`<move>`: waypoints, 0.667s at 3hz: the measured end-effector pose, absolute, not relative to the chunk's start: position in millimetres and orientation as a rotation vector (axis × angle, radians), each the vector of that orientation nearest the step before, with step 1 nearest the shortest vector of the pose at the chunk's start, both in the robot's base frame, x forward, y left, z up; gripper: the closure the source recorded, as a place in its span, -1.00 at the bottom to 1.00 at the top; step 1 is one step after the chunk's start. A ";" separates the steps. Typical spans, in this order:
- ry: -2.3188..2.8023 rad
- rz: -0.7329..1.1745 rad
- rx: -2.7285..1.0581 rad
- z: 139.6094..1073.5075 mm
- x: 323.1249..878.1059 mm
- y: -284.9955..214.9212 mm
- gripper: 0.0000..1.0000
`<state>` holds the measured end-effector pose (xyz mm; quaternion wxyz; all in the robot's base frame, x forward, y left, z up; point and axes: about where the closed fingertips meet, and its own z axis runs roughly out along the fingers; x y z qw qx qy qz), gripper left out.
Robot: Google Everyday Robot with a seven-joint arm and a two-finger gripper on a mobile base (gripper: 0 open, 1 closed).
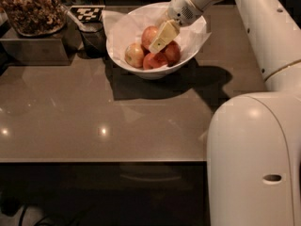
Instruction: Pick apple from white bowl
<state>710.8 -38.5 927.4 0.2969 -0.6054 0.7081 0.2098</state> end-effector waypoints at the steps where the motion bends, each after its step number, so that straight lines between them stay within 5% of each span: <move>1: 1.892 0.560 -1.605 921.7 716.6 -32.6 -0.54; 2: 1.902 0.567 -1.597 916.2 719.9 -29.2 -0.40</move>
Offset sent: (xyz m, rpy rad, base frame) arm 0.0097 0.0078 -0.0144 -0.0054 0.0330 -0.0213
